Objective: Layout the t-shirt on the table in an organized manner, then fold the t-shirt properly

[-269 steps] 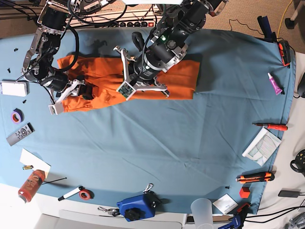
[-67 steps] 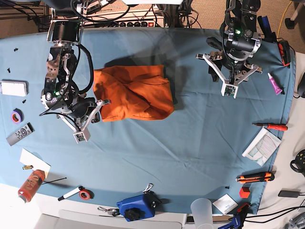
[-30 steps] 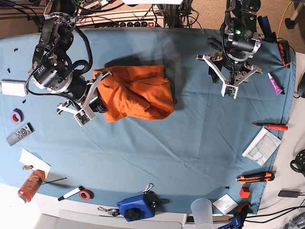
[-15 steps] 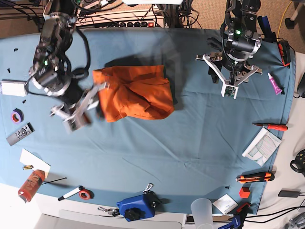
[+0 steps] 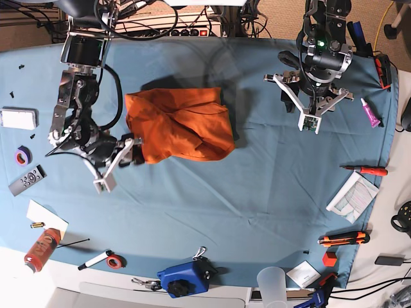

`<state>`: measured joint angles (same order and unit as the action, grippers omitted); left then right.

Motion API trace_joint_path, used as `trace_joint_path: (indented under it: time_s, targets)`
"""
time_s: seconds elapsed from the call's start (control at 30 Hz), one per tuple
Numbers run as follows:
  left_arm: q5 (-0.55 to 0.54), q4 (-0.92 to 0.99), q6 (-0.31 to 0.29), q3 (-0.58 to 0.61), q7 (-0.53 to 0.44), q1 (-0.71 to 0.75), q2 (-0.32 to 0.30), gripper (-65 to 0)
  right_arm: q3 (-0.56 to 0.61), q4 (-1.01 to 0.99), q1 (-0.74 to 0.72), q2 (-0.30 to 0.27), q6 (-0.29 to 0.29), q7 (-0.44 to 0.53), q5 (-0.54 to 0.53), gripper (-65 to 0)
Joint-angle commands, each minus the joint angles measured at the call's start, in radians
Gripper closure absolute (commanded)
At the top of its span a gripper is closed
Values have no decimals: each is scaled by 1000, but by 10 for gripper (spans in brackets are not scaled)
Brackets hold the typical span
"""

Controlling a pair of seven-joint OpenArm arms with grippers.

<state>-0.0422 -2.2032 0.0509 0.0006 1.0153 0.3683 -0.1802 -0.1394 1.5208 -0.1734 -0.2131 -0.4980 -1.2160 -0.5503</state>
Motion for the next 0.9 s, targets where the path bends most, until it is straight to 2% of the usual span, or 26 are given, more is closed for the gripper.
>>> trace_joint_path:
  time_s: [0.0, 0.07, 0.13, 0.23, 0.3, 0.37, 0.4, 0.5, 0.67, 0.87]
  targets:
    - [4, -19, 0, -1, -21, -3, -2, -244, -3, 10, -26, -11, -6, 1, -28, -264]
    - [4, -20, 0, -1, -22, -3, -2, -244, -4, 10, -26, -11, -14, -23, -74, -263]
    - [4, -19, 0, -1, -21, -3, -2, -244, -4, 10, -26, -11, -51, -30, -126, -238]
    - [4, -19, 0, -1, -21, -3, -2, -244, -4, 10, -26, -11, -75, -47, -173, -142]
    - [4, -19, 0, -1, -21, -3, -2, -244, -4, 10, -26, -11, -75, -57, -174, -102]
    - [4, -19, 0, -1, -22, -3, -2, -244, -3, 10, -26, -11, -75, -79, -175, -17]
    - [4, -19, 0, -1, -22, -3, -2, -244, -4, 10, -26, -11, -78, -88, -175, 0]
    - [4, -19, 0, -1, -22, -3, -2, -244, -4, 20, -26, -11, -127, -102, -184, 0]
    - [4, -19, 0, -1, -21, -3, -2, -244, -4, 143, -20, -11, -151, -152, -306, 0]
    - [4, -19, 0, -1, -21, -3, 0, -244, -4, 347, 44, -11, -159, -180, -361, 0]
